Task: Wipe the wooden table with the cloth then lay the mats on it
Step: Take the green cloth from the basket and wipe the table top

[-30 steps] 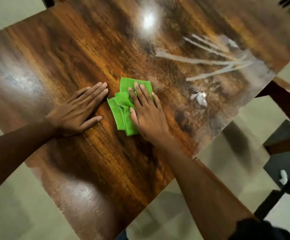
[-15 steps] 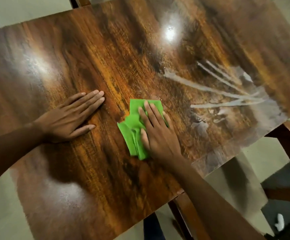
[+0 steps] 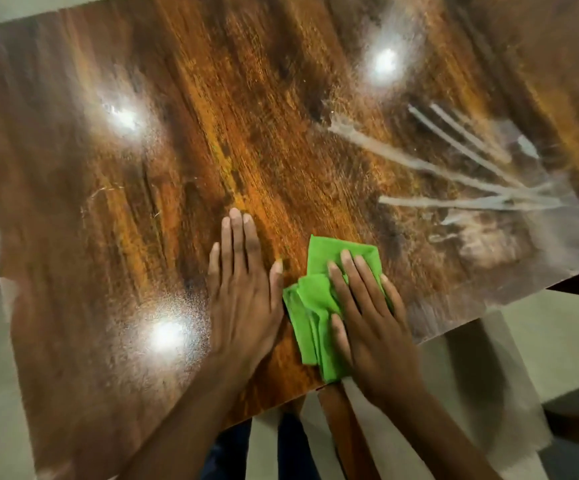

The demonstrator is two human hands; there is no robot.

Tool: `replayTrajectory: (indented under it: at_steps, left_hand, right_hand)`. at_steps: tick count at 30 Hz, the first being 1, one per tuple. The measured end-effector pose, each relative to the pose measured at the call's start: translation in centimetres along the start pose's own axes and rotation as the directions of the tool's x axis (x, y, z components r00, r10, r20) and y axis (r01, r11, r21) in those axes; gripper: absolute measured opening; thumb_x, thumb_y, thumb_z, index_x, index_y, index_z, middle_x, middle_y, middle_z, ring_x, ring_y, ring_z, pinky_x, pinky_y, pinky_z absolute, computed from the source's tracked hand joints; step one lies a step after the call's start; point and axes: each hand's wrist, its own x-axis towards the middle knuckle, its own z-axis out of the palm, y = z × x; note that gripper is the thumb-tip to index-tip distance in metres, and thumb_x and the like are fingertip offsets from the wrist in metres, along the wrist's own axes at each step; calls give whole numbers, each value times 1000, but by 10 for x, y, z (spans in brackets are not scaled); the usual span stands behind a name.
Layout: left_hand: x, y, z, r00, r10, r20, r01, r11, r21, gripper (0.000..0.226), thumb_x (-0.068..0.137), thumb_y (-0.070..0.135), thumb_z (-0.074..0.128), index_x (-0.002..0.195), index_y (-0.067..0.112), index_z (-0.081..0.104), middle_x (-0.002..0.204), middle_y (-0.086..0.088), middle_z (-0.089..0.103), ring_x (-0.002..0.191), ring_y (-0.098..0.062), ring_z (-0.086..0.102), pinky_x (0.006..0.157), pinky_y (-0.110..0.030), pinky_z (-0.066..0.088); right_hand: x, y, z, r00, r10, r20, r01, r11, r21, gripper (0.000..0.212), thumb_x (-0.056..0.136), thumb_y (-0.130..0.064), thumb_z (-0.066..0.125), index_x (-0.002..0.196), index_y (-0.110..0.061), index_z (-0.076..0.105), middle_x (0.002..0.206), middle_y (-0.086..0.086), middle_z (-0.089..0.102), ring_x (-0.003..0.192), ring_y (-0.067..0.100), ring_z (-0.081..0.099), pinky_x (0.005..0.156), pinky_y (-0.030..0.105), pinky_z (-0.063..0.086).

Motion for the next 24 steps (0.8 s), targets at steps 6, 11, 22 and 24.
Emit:
replayTrajectory:
  at_steps: [6,11,22,24]
  left_hand:
    - [1,0,13,1000,7,-10,-6,997,76,68,113,38,21,170,7,0,179,-10,-7,166,-20,-6,135,-45,12]
    - [1,0,12,1000,2,5,-2,997,81,68,113,38,21,170,7,0,179,-10,-8,166,-20,-7,134,-46,12]
    - [2,0,12,1000,1,1,-1,998,61,68,113,37,21,170,7,-1,179,-10,-8,166,-20,-8,135,-46,10]
    - [1,0,12,1000,4,7,-5,997,71,68,113,37,21,169,6,-2,178,-11,-9,166,-21,-8,135,-46,11]
  right_hand:
    - [31,5,2,1000,6,-23,-6,1000,5,69,108,-40,33,171,-20,14,180,1,7,166,16,5,132,50,19]
    - [169,26,-19,996,15,-91,-14,1000,13,67,110,-45,23,171,-22,11,180,2,7,166,17,5,134,48,11]
    - [160,51,-25,993,-27,-112,30,999,18,62,113,-40,24,171,-19,15,179,2,10,166,17,6,133,49,15]
    - [108,53,-23,995,-35,-89,33,999,-16,63,113,-38,27,171,-20,13,180,1,7,166,17,6,133,47,17]
